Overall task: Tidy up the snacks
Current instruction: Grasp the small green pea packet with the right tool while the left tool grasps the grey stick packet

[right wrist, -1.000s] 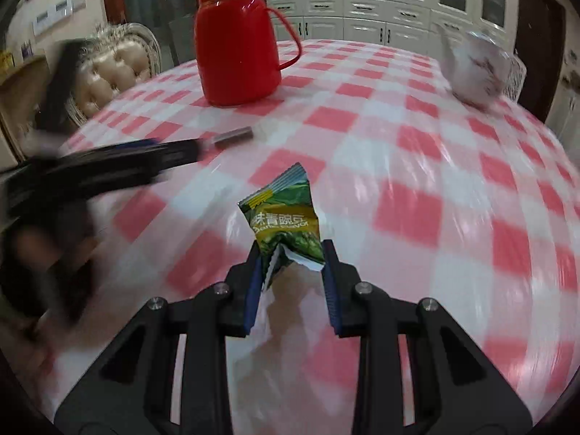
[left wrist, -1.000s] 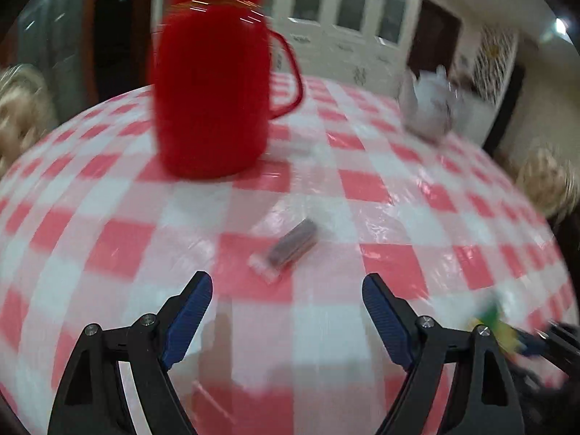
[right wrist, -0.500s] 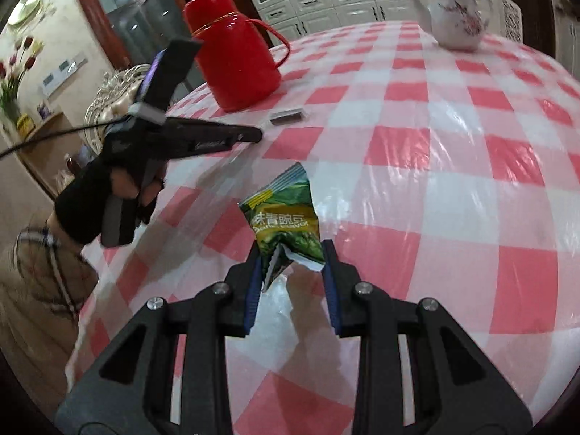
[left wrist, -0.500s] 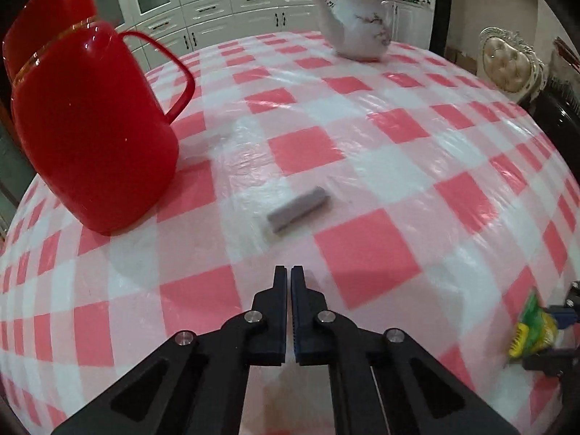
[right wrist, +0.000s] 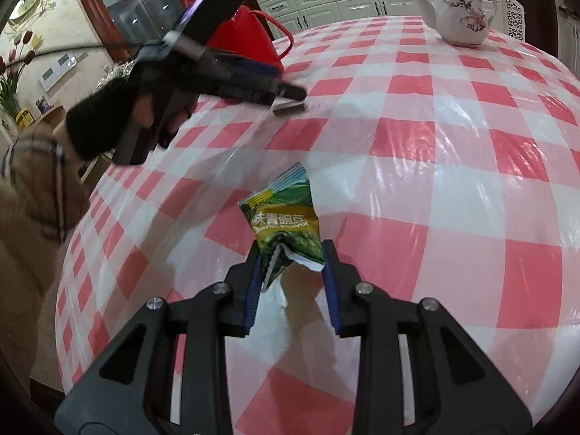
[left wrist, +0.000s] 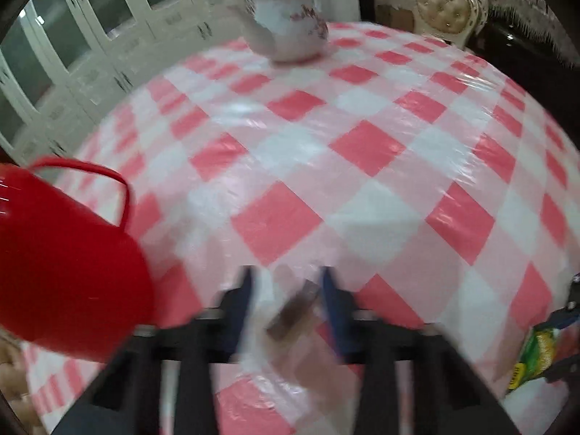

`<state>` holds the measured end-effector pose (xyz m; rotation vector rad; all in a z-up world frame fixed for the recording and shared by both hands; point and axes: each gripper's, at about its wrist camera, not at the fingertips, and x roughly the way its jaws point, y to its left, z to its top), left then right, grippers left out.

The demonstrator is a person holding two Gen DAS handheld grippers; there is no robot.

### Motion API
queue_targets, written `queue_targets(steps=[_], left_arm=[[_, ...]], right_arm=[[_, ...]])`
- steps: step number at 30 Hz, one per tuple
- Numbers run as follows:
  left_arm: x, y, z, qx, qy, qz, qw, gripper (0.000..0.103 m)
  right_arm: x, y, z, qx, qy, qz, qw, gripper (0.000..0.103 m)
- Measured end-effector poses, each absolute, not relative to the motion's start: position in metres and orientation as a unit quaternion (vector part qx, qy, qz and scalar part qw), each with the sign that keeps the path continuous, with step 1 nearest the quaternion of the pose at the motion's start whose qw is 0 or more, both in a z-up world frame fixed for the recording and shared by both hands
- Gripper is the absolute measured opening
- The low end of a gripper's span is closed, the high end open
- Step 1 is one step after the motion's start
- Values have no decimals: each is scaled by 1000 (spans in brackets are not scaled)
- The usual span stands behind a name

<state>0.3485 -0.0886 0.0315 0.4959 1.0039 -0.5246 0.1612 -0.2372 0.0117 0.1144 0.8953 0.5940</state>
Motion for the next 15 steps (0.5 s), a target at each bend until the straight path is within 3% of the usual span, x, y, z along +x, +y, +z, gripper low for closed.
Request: queue_targets(steps=[4,9,12,13,15], left_arm=[[337,-89,28,234,472,-268,806,20],[325,-86,20,255,482,-265,795,30],[326,-83,22,245,489,-260,796,30],[326,-82,22,238,493,-258,796,28],[326,-82,20,216,506,-263,792,14]], right_arm=[[162,-238,11,58,429,282,856,35],[164,-239,11,59,431,282,855,36],[164,-239,11,60,432,282,854,36],[164,-239,10,61,432,282,855,36],[164,-239,10,60,432,281,855,36]])
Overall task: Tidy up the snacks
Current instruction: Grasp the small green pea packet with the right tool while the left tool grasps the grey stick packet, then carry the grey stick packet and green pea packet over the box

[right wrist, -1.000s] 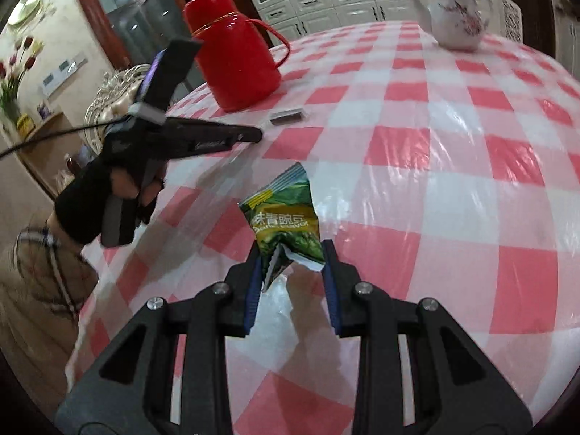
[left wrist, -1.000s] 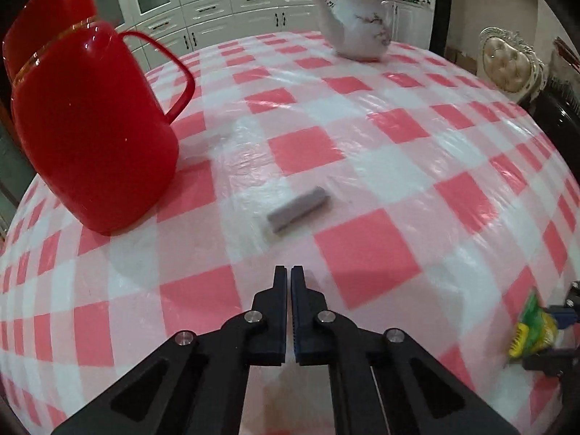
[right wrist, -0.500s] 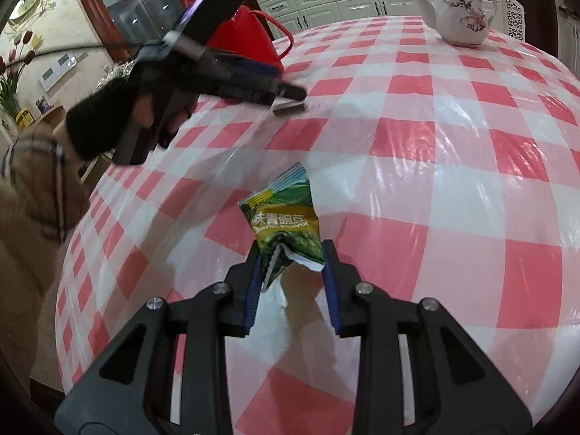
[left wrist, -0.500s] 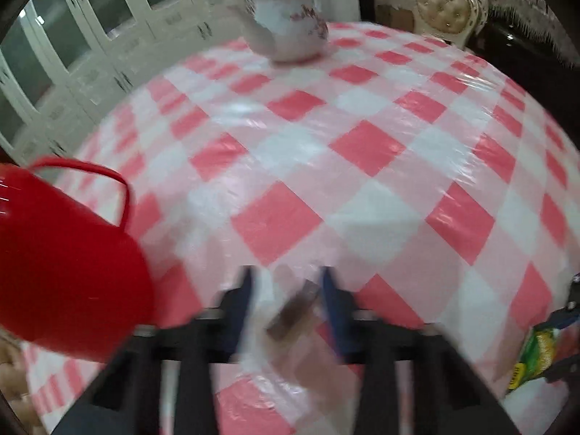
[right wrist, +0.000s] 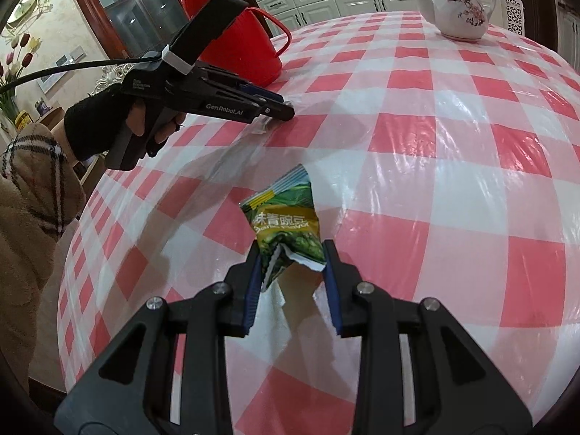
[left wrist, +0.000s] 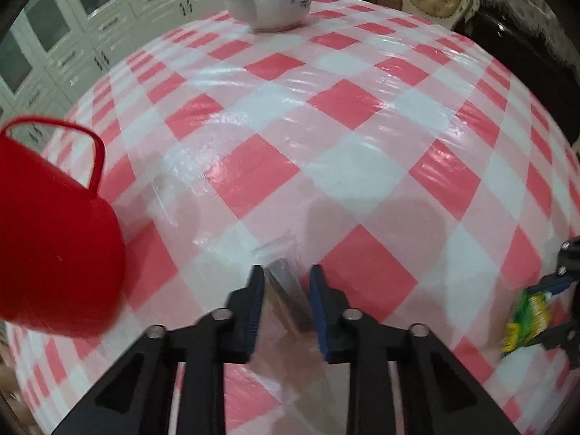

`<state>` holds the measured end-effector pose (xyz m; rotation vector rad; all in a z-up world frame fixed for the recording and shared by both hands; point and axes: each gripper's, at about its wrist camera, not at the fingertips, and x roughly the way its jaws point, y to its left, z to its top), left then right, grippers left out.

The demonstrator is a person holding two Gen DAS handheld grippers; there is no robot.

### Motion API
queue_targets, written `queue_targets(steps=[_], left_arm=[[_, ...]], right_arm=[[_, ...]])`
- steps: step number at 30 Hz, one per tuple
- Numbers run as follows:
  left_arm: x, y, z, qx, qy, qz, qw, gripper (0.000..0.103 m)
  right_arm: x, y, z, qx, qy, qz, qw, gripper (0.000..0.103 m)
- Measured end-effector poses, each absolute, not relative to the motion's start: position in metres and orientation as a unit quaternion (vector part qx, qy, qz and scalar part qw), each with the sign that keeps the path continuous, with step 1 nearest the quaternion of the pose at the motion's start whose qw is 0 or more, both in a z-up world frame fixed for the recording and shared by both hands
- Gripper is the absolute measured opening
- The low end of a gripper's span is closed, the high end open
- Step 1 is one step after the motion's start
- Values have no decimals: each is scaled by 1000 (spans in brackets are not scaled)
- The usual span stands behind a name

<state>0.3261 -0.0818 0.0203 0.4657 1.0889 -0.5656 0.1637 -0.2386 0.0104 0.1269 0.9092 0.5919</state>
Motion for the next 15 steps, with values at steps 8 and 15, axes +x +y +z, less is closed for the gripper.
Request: queue_targets(steps=[8,15], left_arm=[[258,-76,24,174,479,-173,843,13],[149,-57,27,54,449,-83,888,13]], right_arm=[[162,-242,13,68,426,275,859,36],[158,-241,16,62,416,274,865,36]])
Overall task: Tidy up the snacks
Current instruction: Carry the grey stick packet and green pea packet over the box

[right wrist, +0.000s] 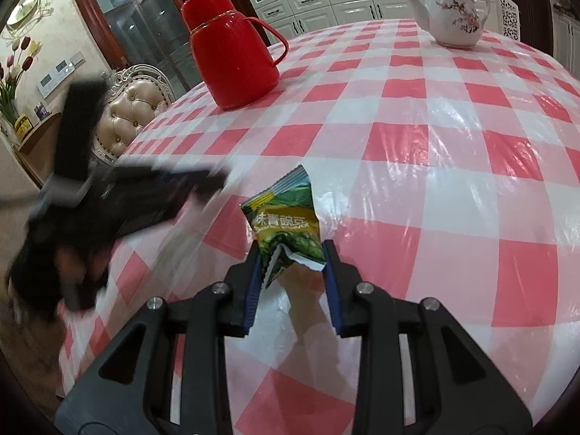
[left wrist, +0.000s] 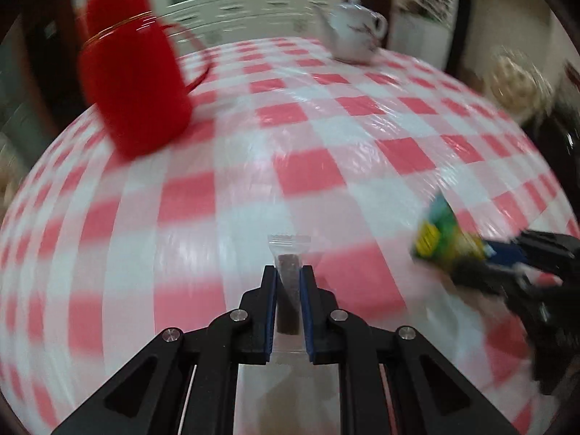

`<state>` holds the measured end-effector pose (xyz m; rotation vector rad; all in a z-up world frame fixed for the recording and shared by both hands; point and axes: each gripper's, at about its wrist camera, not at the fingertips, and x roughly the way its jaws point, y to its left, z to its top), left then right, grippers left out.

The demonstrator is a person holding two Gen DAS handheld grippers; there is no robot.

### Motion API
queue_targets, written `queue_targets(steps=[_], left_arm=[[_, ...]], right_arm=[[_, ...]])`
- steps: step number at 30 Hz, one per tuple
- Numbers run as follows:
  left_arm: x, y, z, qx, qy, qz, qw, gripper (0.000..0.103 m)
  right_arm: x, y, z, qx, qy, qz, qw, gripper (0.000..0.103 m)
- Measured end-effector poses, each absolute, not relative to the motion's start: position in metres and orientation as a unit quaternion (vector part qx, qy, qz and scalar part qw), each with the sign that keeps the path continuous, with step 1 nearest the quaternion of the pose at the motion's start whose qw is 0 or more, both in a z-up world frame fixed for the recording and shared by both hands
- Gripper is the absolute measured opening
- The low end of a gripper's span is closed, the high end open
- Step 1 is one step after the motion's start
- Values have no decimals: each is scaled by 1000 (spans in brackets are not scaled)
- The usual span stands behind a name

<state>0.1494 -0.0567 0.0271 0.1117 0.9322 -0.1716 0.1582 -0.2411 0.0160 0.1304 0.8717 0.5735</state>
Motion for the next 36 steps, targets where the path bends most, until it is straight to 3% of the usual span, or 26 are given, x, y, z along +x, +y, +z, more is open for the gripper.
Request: queue_targets(steps=[8,15,29,36], left_arm=[[71,-54,31,9,415,-12,910,13],[52,-52,38,-44,373,34,926,13],[38,-80,46,-40,359,16,932,13],[11,-91,50,-22,355,-23,934,13]], right_arm=[[157,-244,17,69,412,276,866,36],[151,-241,19,59,406,278,868,35],[142,-235,24,62,405,310,858,35],[91,-250,39,46,395,294,869,35]])
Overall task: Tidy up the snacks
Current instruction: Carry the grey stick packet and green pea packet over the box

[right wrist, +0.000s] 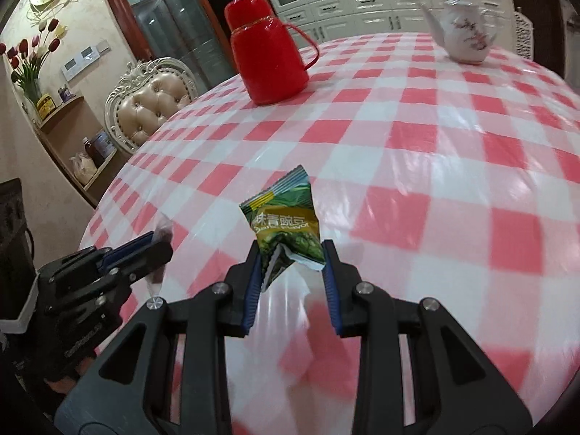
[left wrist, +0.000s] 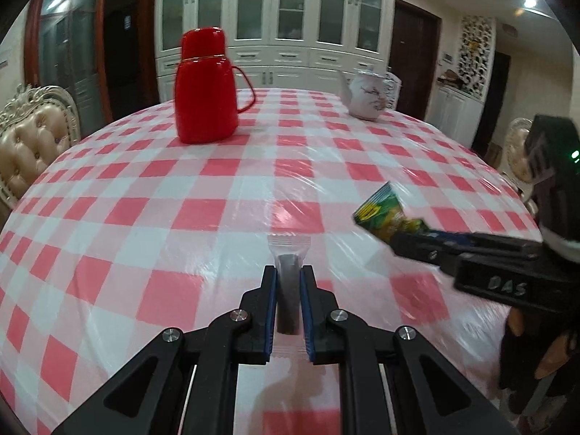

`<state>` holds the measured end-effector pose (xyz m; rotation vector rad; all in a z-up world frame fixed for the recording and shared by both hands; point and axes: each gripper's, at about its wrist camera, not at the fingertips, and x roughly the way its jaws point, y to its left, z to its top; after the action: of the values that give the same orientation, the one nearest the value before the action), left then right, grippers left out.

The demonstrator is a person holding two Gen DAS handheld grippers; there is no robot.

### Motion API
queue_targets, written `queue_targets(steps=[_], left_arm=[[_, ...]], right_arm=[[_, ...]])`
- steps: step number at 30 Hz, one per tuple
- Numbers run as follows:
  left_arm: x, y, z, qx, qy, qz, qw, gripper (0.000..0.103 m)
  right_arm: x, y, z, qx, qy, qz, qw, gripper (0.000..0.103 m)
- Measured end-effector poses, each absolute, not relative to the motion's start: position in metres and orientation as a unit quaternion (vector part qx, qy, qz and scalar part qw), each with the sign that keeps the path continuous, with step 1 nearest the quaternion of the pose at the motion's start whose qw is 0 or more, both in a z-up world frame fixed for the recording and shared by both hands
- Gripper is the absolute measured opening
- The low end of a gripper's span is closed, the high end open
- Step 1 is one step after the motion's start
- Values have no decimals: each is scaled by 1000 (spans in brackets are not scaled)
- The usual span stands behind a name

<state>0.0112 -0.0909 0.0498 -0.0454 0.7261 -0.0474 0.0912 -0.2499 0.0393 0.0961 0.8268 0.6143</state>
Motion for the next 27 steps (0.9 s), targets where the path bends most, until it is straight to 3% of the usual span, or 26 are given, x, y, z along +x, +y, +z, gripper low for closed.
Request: queue_targets(steps=[27], left_arm=[[-86,-225,58,88,329,-247,907,13]], right_arm=[[-109,-355,82,8,353,125,927,35]])
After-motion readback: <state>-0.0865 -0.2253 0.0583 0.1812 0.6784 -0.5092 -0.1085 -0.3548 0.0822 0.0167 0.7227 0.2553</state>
